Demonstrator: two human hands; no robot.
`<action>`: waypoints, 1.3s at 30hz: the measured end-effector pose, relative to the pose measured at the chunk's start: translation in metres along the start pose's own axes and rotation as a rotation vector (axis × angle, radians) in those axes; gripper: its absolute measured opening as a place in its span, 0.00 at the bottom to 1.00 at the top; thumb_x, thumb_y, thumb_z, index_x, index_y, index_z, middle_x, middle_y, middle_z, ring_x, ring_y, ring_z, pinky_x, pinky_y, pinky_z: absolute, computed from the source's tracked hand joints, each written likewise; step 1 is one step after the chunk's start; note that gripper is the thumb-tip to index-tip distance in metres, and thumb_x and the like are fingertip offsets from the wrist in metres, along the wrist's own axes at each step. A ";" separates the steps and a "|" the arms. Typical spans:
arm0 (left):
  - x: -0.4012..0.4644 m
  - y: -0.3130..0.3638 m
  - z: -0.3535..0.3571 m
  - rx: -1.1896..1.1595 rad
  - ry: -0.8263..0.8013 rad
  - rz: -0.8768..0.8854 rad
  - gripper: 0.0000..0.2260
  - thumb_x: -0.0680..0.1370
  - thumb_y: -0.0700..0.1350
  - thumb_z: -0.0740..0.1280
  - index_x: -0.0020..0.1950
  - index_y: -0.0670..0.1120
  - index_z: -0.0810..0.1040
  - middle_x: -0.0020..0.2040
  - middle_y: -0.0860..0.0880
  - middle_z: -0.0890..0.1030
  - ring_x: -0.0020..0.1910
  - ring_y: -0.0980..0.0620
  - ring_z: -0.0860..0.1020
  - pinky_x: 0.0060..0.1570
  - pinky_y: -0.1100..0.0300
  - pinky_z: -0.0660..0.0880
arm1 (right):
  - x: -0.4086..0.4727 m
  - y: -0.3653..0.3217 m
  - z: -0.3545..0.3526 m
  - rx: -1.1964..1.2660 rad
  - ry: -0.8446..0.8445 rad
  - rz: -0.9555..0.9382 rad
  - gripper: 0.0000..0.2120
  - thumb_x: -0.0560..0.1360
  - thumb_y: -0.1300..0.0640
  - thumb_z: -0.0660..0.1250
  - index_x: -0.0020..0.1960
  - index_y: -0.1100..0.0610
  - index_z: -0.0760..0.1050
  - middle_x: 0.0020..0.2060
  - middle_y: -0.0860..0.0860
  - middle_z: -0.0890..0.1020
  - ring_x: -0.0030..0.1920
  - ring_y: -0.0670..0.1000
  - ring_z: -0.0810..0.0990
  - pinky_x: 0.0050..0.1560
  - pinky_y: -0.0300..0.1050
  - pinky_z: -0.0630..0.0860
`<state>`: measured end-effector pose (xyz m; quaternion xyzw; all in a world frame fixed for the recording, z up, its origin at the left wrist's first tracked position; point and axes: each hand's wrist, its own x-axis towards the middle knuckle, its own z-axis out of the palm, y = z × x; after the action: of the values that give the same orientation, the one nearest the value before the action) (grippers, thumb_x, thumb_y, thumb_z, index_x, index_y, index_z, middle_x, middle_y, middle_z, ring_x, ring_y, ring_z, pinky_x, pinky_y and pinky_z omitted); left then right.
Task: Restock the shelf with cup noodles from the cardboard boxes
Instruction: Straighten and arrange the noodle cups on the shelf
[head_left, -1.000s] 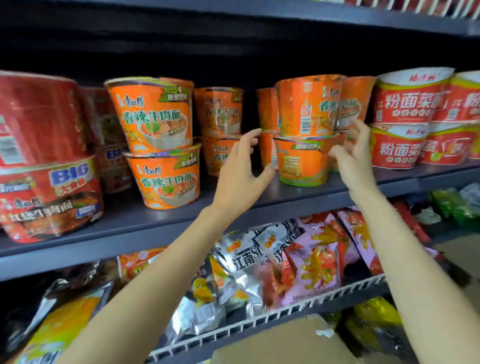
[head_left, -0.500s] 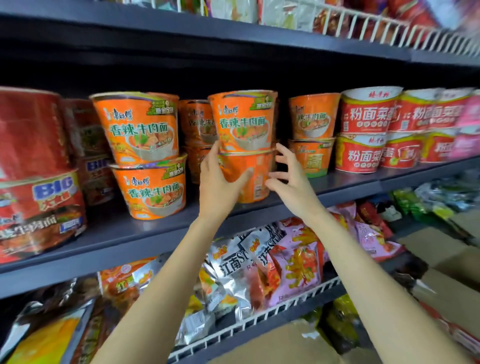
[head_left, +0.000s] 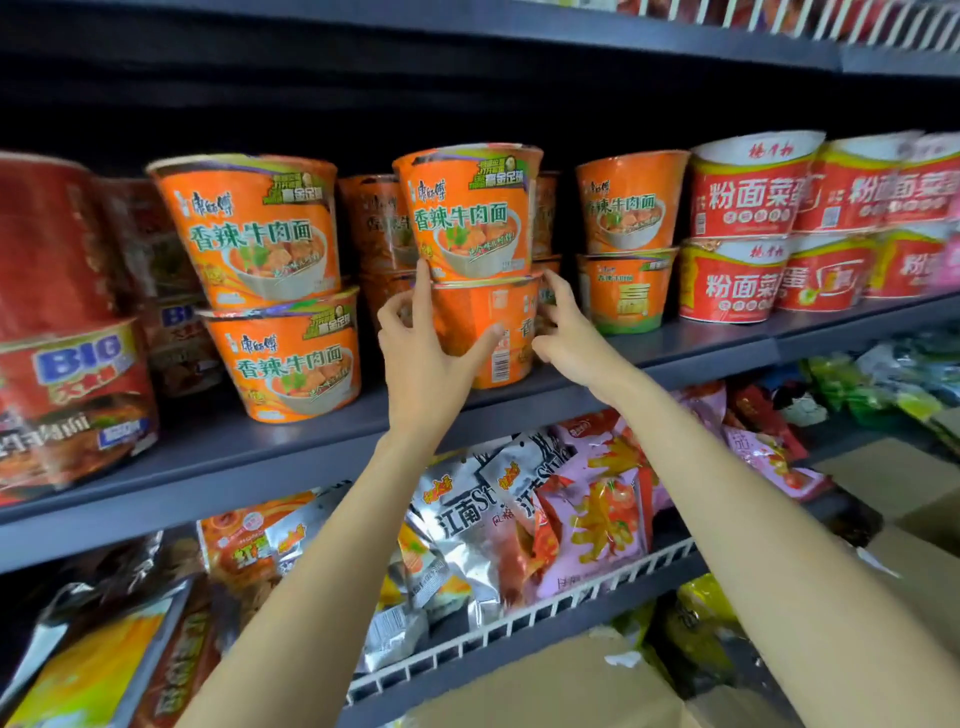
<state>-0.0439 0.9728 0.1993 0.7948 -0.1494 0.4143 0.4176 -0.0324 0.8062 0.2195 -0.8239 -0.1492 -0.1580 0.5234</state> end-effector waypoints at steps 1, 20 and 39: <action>0.000 0.000 0.001 0.022 0.016 0.001 0.42 0.71 0.61 0.70 0.78 0.54 0.52 0.68 0.44 0.62 0.67 0.46 0.66 0.62 0.59 0.66 | 0.005 0.006 -0.001 0.008 -0.021 -0.012 0.40 0.75 0.68 0.61 0.76 0.43 0.43 0.72 0.52 0.66 0.64 0.53 0.73 0.54 0.47 0.74; -0.007 0.022 0.003 0.093 0.050 -0.239 0.46 0.67 0.61 0.72 0.77 0.53 0.49 0.68 0.55 0.69 0.58 0.60 0.74 0.57 0.64 0.72 | 0.028 0.036 -0.006 0.251 -0.111 -0.376 0.45 0.66 0.47 0.76 0.74 0.48 0.53 0.68 0.48 0.63 0.69 0.48 0.64 0.68 0.53 0.68; -0.007 0.006 0.002 0.256 0.417 -0.117 0.23 0.77 0.44 0.68 0.71 0.46 0.68 0.61 0.49 0.71 0.52 0.59 0.74 0.51 0.64 0.76 | 0.027 -0.005 0.036 -0.155 0.002 -0.413 0.31 0.72 0.48 0.72 0.66 0.48 0.58 0.62 0.57 0.69 0.53 0.59 0.77 0.49 0.54 0.78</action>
<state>-0.0508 0.9670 0.1964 0.7460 0.0401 0.5598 0.3584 -0.0065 0.8431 0.2202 -0.8135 -0.3015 -0.2736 0.4152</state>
